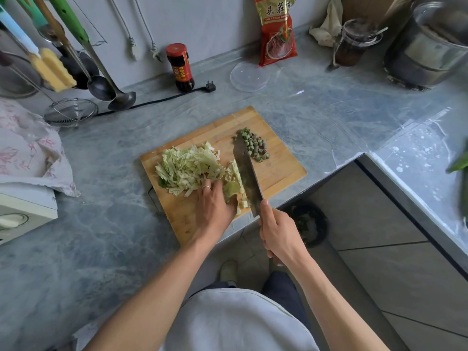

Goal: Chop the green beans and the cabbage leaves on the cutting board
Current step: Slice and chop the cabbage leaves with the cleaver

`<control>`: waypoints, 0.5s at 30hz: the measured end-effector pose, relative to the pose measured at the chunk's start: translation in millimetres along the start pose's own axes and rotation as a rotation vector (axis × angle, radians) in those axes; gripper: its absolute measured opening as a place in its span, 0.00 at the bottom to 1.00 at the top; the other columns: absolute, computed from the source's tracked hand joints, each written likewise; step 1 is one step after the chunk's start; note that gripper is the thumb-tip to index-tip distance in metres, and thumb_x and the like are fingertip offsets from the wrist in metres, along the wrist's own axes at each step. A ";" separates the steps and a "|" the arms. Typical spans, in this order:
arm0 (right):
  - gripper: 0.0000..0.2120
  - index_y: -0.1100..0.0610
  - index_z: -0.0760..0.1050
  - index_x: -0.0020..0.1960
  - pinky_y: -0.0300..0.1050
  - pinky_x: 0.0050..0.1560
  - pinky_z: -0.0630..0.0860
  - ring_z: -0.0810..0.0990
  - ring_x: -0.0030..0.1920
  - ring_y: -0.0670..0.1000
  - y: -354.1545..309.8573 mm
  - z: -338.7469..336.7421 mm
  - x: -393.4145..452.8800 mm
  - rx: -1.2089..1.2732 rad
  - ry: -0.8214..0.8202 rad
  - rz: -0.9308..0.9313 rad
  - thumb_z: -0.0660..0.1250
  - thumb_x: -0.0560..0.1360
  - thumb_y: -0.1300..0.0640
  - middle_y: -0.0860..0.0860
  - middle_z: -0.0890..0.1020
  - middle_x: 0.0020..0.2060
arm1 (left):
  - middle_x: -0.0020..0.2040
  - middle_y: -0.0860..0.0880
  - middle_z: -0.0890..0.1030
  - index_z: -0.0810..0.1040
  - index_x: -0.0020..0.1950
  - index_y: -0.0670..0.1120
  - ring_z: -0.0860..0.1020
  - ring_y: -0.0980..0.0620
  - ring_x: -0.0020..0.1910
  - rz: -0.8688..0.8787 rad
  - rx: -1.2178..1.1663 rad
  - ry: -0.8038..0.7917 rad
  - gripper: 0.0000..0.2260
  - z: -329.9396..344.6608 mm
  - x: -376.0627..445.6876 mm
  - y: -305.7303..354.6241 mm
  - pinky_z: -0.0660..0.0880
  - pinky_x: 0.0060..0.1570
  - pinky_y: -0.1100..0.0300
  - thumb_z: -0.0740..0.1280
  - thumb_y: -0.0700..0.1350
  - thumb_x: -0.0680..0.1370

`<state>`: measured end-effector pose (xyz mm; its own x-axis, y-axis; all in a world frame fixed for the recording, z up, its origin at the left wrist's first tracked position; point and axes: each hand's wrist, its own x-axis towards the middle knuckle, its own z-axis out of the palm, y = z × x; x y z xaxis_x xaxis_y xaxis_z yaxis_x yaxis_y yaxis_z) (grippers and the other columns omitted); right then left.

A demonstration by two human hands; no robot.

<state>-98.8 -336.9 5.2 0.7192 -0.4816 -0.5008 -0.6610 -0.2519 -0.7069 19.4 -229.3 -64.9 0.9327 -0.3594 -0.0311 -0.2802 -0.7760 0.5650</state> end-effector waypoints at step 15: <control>0.30 0.60 0.70 0.40 0.51 0.27 0.74 0.71 0.20 0.51 17.1 -43.9 8.8 0.105 0.023 0.014 0.48 0.82 0.36 0.52 0.73 0.24 | 0.75 0.46 0.67 0.72 0.73 0.53 0.78 0.51 0.60 0.462 0.544 -0.638 0.30 -20.5 104.9 42.8 0.80 0.55 0.58 0.75 0.41 0.72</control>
<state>-113.2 -382.3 10.7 0.7044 -0.5040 -0.4999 -0.6437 -0.1567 -0.7491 109.8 -289.6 -27.1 0.4488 -0.7803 -0.4356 -0.8066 -0.5636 0.1785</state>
